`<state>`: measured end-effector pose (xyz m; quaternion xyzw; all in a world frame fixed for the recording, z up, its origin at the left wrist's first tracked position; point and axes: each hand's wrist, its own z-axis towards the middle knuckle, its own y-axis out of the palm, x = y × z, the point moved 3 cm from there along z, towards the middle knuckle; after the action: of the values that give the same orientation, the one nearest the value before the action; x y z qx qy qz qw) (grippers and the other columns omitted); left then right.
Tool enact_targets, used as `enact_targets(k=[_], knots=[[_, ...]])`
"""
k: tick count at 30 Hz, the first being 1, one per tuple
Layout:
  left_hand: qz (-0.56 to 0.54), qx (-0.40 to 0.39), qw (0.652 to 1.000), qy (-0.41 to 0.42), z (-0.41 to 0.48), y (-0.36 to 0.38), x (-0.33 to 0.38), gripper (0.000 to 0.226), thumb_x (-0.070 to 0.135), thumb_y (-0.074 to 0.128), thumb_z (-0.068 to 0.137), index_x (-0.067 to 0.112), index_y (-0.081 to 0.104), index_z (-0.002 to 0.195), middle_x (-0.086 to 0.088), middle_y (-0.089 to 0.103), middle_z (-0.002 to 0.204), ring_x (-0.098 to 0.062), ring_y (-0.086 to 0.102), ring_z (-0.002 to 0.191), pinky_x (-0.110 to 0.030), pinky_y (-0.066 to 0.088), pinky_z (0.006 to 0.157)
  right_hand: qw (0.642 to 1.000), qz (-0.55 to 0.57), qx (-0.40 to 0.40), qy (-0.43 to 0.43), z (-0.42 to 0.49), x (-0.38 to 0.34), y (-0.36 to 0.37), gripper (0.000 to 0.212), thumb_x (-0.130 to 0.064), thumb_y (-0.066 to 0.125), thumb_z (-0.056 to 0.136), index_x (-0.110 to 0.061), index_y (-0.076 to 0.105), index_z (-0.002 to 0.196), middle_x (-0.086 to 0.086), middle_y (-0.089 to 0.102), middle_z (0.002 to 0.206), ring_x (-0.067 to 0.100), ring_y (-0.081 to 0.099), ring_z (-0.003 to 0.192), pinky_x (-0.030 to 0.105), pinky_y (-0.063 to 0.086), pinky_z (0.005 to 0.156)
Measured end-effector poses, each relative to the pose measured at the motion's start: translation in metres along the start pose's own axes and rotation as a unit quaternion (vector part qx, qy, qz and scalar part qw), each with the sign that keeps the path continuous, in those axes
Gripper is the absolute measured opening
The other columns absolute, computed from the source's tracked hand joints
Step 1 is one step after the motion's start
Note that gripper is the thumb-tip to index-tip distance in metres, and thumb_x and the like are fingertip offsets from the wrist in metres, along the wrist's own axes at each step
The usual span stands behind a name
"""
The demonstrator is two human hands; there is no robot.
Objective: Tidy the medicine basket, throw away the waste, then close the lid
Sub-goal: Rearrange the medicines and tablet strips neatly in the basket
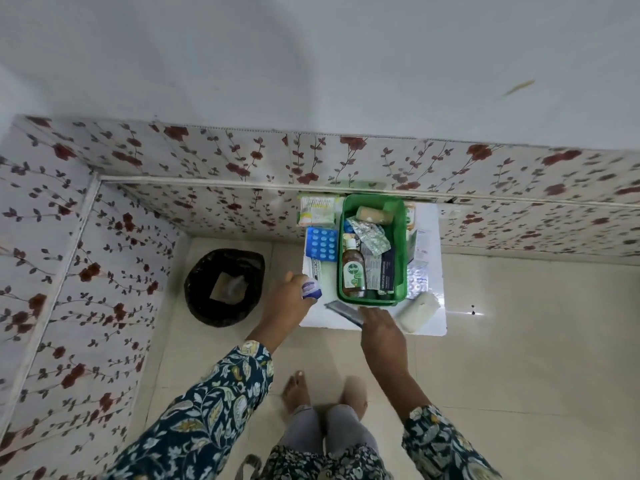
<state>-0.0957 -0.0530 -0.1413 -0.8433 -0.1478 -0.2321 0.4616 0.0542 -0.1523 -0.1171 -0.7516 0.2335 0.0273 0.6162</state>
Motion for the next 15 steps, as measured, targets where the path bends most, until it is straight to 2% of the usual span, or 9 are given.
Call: enact_targets(k=[2, 4, 6, 9, 12, 13, 15], knots=[[0.011, 0.008, 0.999, 0.033, 0.006, -0.006, 0.02, 0.041, 0.019, 0.067, 0.081, 0.008, 0.056, 0.119, -0.012, 0.052, 0.119, -0.03, 0.053, 0.111, -0.034, 0.044, 0.089, 0.989, 0.106, 0.048, 0.088, 0.007, 0.01, -0.027, 0.027, 0.009, 0.05, 0.078, -0.002, 0.068, 0.096, 0.017, 0.07, 0.082, 0.033, 0.067, 0.071, 0.029, 0.048, 0.053], [0.034, 0.017, 0.997, 0.07, 0.015, -0.008, 0.04, 0.046, 0.021, 0.064, 0.084, 0.008, 0.052, 0.126, -0.011, 0.051, 0.126, -0.029, 0.05, 0.116, -0.035, 0.042, 0.092, 0.963, 0.187, 0.084, 0.175, 0.023, 0.024, -0.047, 0.03, 0.003, 0.041, 0.088, -0.003, 0.064, 0.108, 0.021, 0.068, 0.095, 0.037, 0.064, 0.086, 0.026, 0.037, 0.064], [0.105, 0.026, 0.988, 0.106, 0.026, -0.007, 0.061, 0.044, 0.025, 0.061, 0.086, 0.012, 0.051, 0.126, -0.009, 0.05, 0.127, -0.028, 0.045, 0.119, -0.037, 0.039, 0.093, 0.942, 0.225, 0.107, 0.226, 0.046, 0.036, -0.055, 0.035, 0.002, 0.037, 0.091, -0.005, 0.06, 0.116, 0.023, 0.068, 0.104, 0.038, 0.062, 0.092, 0.026, 0.036, 0.067], [0.202, 0.032, 0.969, 0.135, 0.043, 0.005, 0.082, 0.037, 0.025, 0.059, 0.085, 0.014, 0.053, 0.12, -0.006, 0.05, 0.126, -0.027, 0.041, 0.121, -0.038, 0.036, 0.092, 0.939, 0.227, 0.073, 0.249, 0.08, 0.041, -0.053, 0.04, 0.006, 0.036, 0.088, -0.005, 0.055, 0.123, 0.022, 0.065, 0.115, 0.039, 0.06, 0.101, 0.036, 0.048, 0.077], [0.261, 0.064, 0.951, 0.154, 0.056, 0.022, 0.091, 0.033, 0.02, 0.068, 0.078, 0.017, 0.062, 0.11, -0.005, 0.051, 0.128, -0.028, 0.041, 0.124, -0.042, 0.037, 0.096, 0.939, 0.224, 0.019, 0.259, 0.101, 0.041, -0.039, 0.039, 0.007, 0.038, 0.086, -0.004, 0.053, 0.121, 0.023, 0.065, 0.115, 0.039, 0.061, 0.102, 0.042, 0.051, 0.083], [0.273, 0.068, 0.948, 0.149, 0.06, 0.027, 0.09, 0.034, 0.018, 0.071, 0.075, 0.018, 0.063, 0.109, -0.006, 0.05, 0.132, -0.03, 0.04, 0.128, -0.045, 0.036, 0.099, 0.942, 0.219, 0.006, 0.256, 0.105, 0.042, -0.034, 0.037, 0.006, 0.039, 0.086, -0.004, 0.052, 0.118, 0.023, 0.065, 0.113, 0.038, 0.062, 0.101, 0.042, 0.052, 0.082], [0.269, 0.029, 0.952, 0.144, 0.065, 0.037, 0.088, 0.043, 0.014, 0.069, 0.077, 0.017, 0.058, 0.118, -0.008, 0.037, 0.147, -0.033, 0.025, 0.14, -0.052, 0.025, 0.11, 0.943, 0.21, -0.001, 0.259, 0.107, 0.041, -0.03, 0.038, 0.005, 0.039, 0.085, -0.004, 0.051, 0.12, 0.022, 0.064, 0.113, 0.038, 0.061, 0.102, 0.043, 0.052, 0.084]])
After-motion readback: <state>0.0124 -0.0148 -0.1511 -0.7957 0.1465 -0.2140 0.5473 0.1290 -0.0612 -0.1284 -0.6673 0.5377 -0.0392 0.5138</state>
